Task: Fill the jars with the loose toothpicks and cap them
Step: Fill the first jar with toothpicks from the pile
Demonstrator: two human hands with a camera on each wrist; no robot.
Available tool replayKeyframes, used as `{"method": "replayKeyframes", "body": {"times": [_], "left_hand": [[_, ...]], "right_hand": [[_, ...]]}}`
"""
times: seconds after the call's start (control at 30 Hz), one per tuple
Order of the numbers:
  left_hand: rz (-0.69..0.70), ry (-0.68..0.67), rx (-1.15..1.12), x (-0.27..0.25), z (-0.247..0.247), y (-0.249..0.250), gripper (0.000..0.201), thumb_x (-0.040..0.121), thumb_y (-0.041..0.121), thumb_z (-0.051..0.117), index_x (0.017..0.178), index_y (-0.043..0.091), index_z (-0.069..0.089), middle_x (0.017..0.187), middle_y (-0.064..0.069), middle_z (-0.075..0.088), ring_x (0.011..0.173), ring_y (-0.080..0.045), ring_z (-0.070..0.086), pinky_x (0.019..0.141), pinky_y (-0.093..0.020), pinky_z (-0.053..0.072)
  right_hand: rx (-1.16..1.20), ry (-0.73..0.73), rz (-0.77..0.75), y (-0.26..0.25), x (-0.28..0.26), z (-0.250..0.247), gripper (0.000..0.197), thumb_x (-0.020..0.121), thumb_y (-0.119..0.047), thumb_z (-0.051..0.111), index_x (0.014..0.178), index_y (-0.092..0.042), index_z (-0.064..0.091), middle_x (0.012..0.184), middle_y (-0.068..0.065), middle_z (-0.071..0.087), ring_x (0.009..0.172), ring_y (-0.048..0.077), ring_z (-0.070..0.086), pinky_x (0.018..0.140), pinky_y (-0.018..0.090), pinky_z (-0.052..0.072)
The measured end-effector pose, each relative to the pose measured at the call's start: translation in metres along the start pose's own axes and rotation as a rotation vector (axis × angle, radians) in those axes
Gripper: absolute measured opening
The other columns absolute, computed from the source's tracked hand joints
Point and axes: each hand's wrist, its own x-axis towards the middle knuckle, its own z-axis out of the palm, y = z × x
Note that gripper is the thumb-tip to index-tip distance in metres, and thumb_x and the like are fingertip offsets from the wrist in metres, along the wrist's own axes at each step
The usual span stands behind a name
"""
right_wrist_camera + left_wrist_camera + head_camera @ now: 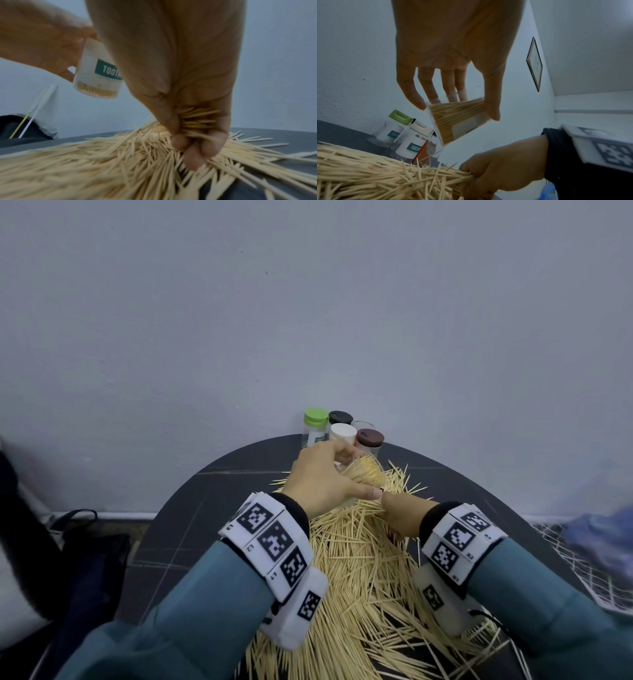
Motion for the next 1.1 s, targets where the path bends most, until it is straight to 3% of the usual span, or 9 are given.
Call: {"method": "replayKeyframes", "body": {"times": [0.1,0.17,0.23,0.3,0.4,0.5,0.6,0.77,1.1], "left_hand": [[0.001,-0.004,0.003,-0.001,0.001,0.0,0.062,0.059,0.034,0.088,0.115,0.021,0.063,0.109,0.007,0.064,0.096,-0.006,0.055,0.084,-0.022,0.043],[0.005,-0.006,0.007,-0.002,0.001,0.001,0.062,0.059,0.034,0.088,0.115,0.021,0.063,0.108,0.007,0.064,0.094,-0.005,0.054,0.08,-0.019,0.042],[0.011,-0.008,0.011,-0.002,0.001,0.001,0.063,0.059,0.034,0.087,0.115,0.021,0.063,0.106,0.009,0.063,0.093,-0.004,0.053,0.073,-0.014,0.04],[0.009,-0.01,0.015,-0.003,0.001,0.002,0.063,0.06,0.034,0.087,0.116,0.02,0.062,0.104,0.009,0.061,0.093,-0.004,0.053,0.074,-0.015,0.039],[0.007,-0.013,0.022,-0.004,0.002,0.002,0.063,0.06,0.034,0.087,0.117,0.021,0.062,0.102,0.01,0.059,0.093,-0.004,0.053,0.079,-0.018,0.038],[0.005,-0.01,0.025,-0.004,0.002,0.002,0.063,0.06,0.034,0.087,0.117,0.022,0.062,0.103,0.009,0.06,0.093,-0.005,0.053,0.079,-0.018,0.039],[-0.001,-0.005,0.031,-0.003,0.002,0.002,0.064,0.059,0.035,0.087,0.116,0.022,0.062,0.106,0.008,0.062,0.094,-0.005,0.054,0.08,-0.019,0.04],[-0.017,0.0,0.036,-0.003,0.002,0.001,0.065,0.057,0.037,0.087,0.115,0.023,0.062,0.103,0.009,0.061,0.094,-0.006,0.054,0.079,-0.019,0.04],[-0.052,-0.055,0.037,-0.005,0.008,-0.003,0.062,0.059,0.034,0.087,0.115,0.022,0.062,0.107,0.007,0.063,0.093,-0.007,0.056,0.075,-0.019,0.044]], "right_hand": [[0.084,-0.032,-0.005,0.005,0.003,0.002,0.024,0.098,-0.006,0.035,0.078,-0.013,0.044,0.075,0.001,0.046,0.063,0.01,0.044,0.059,0.018,0.038],[0.089,-0.064,-0.005,0.006,0.001,0.001,0.035,0.098,-0.009,0.034,0.064,-0.017,0.034,0.067,-0.002,0.039,0.057,0.007,0.036,0.054,0.018,0.032],[0.079,-0.079,-0.011,0.006,-0.001,0.002,0.033,0.099,-0.014,0.033,0.067,-0.012,0.04,0.067,-0.002,0.038,0.057,0.007,0.034,0.055,0.019,0.031],[0.039,-0.076,-0.022,0.003,-0.003,0.003,0.028,0.101,-0.018,0.032,0.093,-0.003,0.054,0.068,-0.003,0.037,0.061,0.009,0.038,0.06,0.022,0.035],[0.01,-0.083,-0.033,0.002,-0.003,0.006,0.035,0.102,-0.021,0.031,0.12,0.002,0.05,0.07,-0.002,0.037,0.078,0.016,0.045,0.075,0.027,0.035],[0.008,-0.073,-0.051,0.007,-0.002,0.007,0.024,0.1,-0.016,0.035,0.098,-0.01,0.058,0.068,-0.005,0.036,0.061,0.007,0.037,0.062,0.022,0.036],[0.119,-0.074,-0.025,0.016,-0.007,0.004,0.037,0.098,-0.011,0.039,0.064,-0.024,0.037,0.066,-0.007,0.038,0.056,0.003,0.035,0.054,0.014,0.033],[0.576,-0.162,-0.099,0.037,-0.021,0.0,0.033,0.1,-0.012,0.031,0.069,-0.014,0.039,0.062,0.0,0.037,0.051,0.009,0.03,0.049,0.019,0.028],[1.208,0.222,-0.44,0.062,-0.026,0.006,0.026,0.102,-0.016,0.026,0.079,-0.013,0.036,0.064,-0.002,0.038,0.048,0.004,0.039,0.05,0.014,0.035]]}}
